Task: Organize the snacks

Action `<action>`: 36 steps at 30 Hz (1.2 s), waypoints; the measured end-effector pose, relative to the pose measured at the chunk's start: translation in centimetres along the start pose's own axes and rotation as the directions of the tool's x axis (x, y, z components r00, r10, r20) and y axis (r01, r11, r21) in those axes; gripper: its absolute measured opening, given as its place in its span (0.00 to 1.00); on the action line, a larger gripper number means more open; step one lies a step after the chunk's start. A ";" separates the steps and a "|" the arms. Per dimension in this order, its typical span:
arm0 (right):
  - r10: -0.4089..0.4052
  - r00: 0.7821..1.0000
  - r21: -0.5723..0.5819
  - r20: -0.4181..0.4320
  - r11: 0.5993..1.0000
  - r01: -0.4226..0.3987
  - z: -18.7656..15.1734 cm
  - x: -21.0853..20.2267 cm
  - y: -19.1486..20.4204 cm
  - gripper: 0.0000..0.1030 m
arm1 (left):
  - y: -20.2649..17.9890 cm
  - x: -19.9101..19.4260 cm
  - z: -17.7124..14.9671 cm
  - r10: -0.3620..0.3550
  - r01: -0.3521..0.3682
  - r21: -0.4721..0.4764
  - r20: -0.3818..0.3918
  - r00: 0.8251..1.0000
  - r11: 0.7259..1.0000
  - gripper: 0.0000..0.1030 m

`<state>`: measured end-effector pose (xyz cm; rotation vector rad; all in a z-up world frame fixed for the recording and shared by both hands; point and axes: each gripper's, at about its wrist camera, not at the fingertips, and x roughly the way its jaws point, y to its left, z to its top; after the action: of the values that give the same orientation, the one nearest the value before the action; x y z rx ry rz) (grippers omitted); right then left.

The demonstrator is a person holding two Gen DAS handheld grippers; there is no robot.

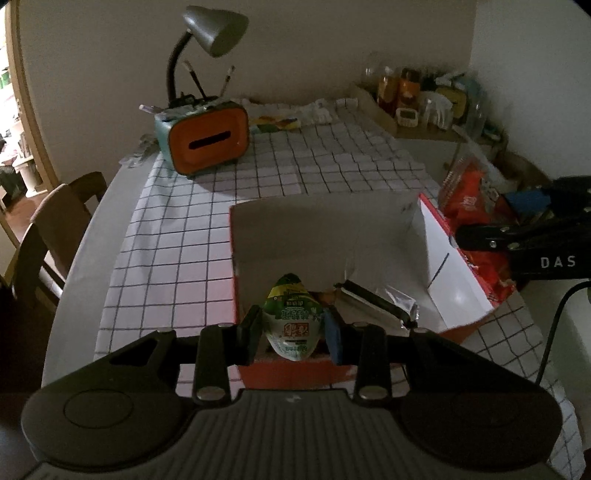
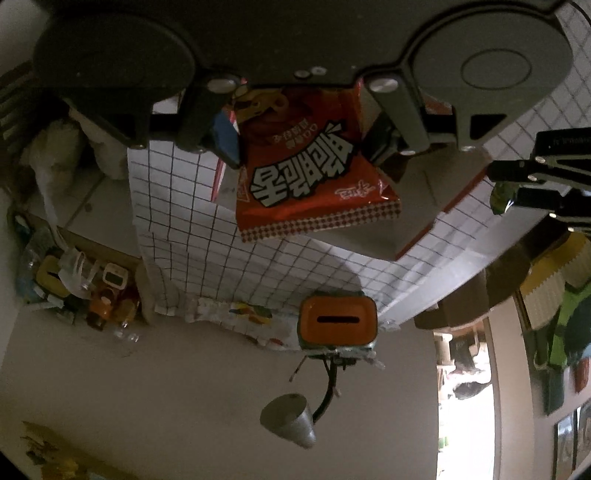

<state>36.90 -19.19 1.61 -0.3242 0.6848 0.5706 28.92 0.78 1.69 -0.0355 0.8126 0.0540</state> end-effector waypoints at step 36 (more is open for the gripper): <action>0.137 0.957 -0.199 -0.256 0.961 -0.191 -1.8 14.6 1.0 0.67 | -1.9 12.9 1.1 0.065 -0.050 0.074 -0.221 0.973 0.996 0.34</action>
<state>44.63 -13.59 -9.58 -0.5548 0.8898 0.7782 38.69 -0.62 -6.89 0.0473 1.0406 0.0781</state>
